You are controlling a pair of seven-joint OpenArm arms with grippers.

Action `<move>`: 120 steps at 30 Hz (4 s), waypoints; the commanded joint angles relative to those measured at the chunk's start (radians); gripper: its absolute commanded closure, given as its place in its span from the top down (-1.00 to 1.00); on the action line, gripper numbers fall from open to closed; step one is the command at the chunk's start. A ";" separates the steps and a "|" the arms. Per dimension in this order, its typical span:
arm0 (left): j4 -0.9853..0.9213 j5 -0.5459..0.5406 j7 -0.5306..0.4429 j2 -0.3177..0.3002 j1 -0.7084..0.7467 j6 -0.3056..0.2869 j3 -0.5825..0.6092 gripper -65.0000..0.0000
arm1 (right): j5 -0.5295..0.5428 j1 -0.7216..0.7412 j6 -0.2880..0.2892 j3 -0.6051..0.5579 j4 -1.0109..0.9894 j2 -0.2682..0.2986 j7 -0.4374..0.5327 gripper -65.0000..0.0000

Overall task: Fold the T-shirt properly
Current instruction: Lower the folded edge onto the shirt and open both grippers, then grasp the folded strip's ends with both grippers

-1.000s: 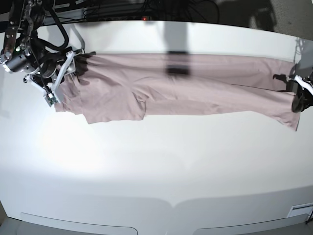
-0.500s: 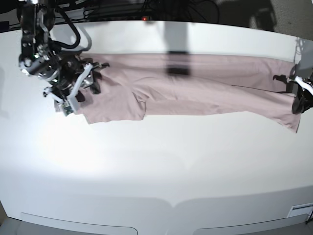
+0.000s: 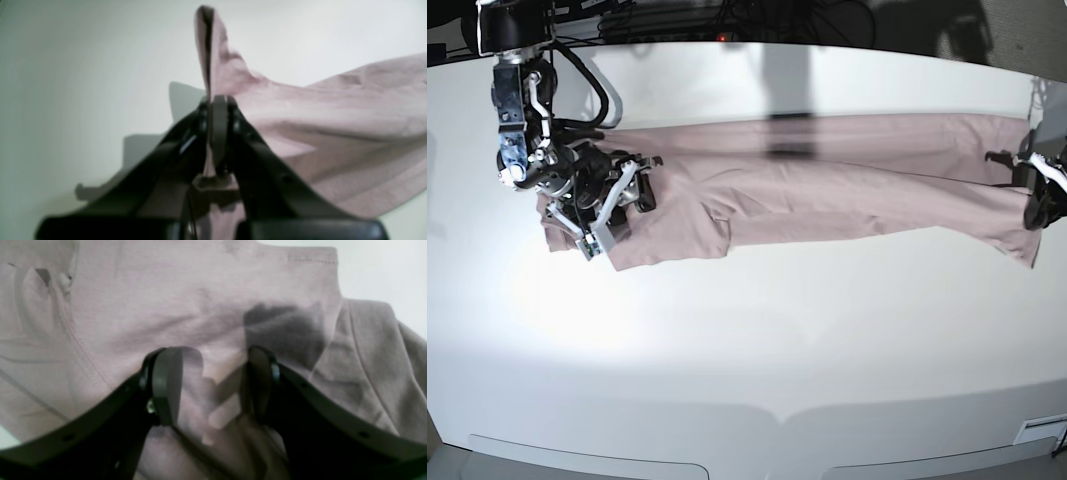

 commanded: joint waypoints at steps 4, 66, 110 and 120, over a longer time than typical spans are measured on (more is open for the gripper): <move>0.017 -0.018 -0.026 -0.023 0.038 -0.003 -0.010 -1.00 | -0.020 0.003 -0.002 -0.002 -0.003 0.010 -0.050 -0.01; -0.135 0.148 -0.088 0.288 0.038 0.317 -0.009 -0.29 | 0.005 0.060 -0.002 -0.002 -0.003 -0.115 -0.058 -0.01; -0.579 0.338 -0.155 0.119 -0.372 0.272 0.240 -0.34 | -0.098 0.173 -0.110 0.193 -0.003 -0.117 -0.059 -0.01; -0.576 0.151 -0.272 0.088 -0.372 0.271 0.240 -0.34 | -0.095 0.197 -0.110 0.193 -0.002 -0.117 -0.080 -0.01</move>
